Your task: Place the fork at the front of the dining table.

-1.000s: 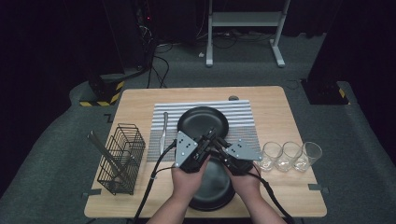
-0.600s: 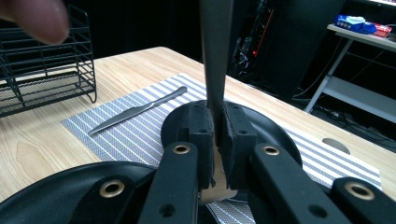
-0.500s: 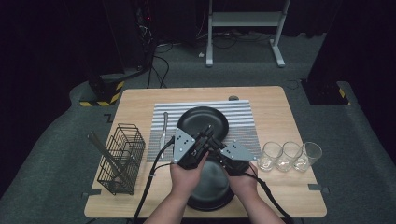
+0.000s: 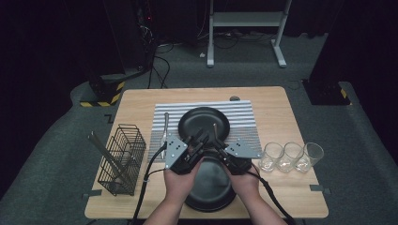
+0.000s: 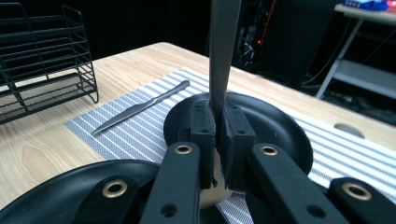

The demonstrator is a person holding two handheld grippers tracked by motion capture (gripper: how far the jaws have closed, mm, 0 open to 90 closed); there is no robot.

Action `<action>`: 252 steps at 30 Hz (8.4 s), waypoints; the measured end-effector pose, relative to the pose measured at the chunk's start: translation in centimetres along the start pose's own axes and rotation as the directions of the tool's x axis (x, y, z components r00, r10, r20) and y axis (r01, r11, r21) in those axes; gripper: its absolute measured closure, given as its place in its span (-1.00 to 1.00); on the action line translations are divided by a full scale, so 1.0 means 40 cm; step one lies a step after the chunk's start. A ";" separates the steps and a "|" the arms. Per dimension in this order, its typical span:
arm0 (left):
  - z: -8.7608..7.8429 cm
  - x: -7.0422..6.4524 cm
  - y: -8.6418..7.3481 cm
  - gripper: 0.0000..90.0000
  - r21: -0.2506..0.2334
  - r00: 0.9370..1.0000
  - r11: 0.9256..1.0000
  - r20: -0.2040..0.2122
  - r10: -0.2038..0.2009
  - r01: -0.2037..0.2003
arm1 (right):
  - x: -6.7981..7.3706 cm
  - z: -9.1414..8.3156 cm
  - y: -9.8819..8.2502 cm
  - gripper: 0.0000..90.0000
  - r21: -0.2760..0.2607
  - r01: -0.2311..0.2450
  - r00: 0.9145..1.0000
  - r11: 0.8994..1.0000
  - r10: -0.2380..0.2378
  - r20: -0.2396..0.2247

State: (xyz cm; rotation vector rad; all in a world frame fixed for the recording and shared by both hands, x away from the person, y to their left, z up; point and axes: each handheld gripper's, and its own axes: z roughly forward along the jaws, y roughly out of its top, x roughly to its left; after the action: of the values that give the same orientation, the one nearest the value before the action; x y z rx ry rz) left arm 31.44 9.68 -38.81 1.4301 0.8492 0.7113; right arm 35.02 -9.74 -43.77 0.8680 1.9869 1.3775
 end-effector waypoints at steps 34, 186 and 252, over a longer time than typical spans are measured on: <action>-0.148 0.199 -0.235 0.35 0.287 0.967 0.957 -0.250 0.045 0.029 | -0.064 -0.040 -0.011 0.89 -0.010 -0.062 0.997 0.998 0.063 0.054; -0.150 0.239 -0.351 -0.11 0.601 0.986 0.799 -0.153 0.071 0.036 | -0.229 0.245 -0.080 0.88 0.253 -0.275 0.911 0.927 0.167 0.378; -0.152 0.250 -0.350 -0.12 0.591 0.989 0.804 -0.144 0.028 0.063 | -0.255 0.281 -0.094 0.91 0.302 -0.364 0.892 0.881 0.237 0.384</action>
State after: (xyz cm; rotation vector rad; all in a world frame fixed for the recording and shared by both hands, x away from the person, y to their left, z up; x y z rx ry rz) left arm 30.63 20.88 -53.19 1.9420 1.2774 0.5574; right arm 49.18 -12.07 -49.96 1.5385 1.9149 0.9289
